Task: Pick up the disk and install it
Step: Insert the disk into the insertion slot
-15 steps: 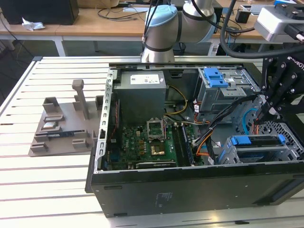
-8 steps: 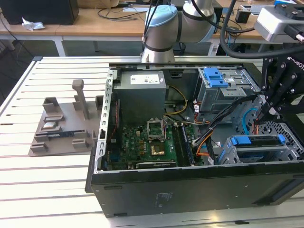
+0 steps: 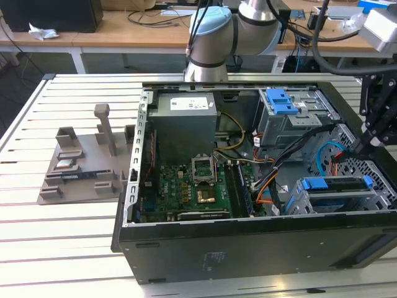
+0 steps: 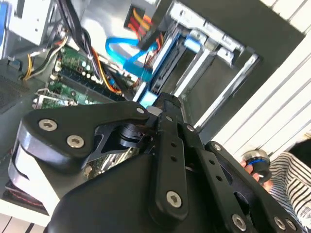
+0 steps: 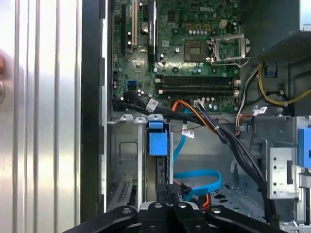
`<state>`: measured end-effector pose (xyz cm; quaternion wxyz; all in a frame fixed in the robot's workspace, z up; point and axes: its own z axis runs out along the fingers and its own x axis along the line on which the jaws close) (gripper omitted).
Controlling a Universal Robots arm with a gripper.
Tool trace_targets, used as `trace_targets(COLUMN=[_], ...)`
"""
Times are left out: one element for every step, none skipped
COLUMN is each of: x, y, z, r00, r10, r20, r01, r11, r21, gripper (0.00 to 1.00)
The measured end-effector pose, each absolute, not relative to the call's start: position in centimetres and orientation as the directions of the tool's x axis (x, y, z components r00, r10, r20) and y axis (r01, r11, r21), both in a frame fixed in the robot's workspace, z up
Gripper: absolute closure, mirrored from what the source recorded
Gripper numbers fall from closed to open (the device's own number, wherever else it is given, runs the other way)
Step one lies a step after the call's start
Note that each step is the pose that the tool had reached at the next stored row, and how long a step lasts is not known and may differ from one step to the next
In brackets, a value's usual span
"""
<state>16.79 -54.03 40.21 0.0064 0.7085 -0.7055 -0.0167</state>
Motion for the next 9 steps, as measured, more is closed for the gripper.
trace_targets(x=[17.3, 17.6, 17.9, 18.3, 18.5, 18.8, 19.2, 19.2, 19.2], y=[-53.9, -53.7, -53.6, -53.5, -53.5, -53.4, -53.2, -53.2, -53.2], z=[40.1, 39.9, 39.8, 39.6, 39.4, 39.2, 38.9, 38.8, 38.7], r00=[0.004, 0.004, 0.004, 0.004, 0.004, 0.004, 0.004, 0.004, 0.004], r10=[-1.0, -1.0, -1.0, -1.0, -1.0, -1.0, -1.0, -1.0, -1.0], r20=[-0.014, -0.013, -0.013, -0.012, -0.011, -0.01, -0.009, -0.009, -0.009], r01=[-0.999, -0.999, -0.999, -0.999, -0.999, -0.999, -0.999, -0.999, -0.999], r11=[-0.005, -0.005, -0.004, -0.004, -0.004, -0.004, -0.004, -0.004, -0.004], r21=[0.034, 0.035, 0.036, 0.037, 0.038, 0.039, 0.04, 0.04, 0.04], gripper=[0.89, 0.89, 0.89, 0.89, 0.89, 0.89, 0.89, 0.89, 0.89])
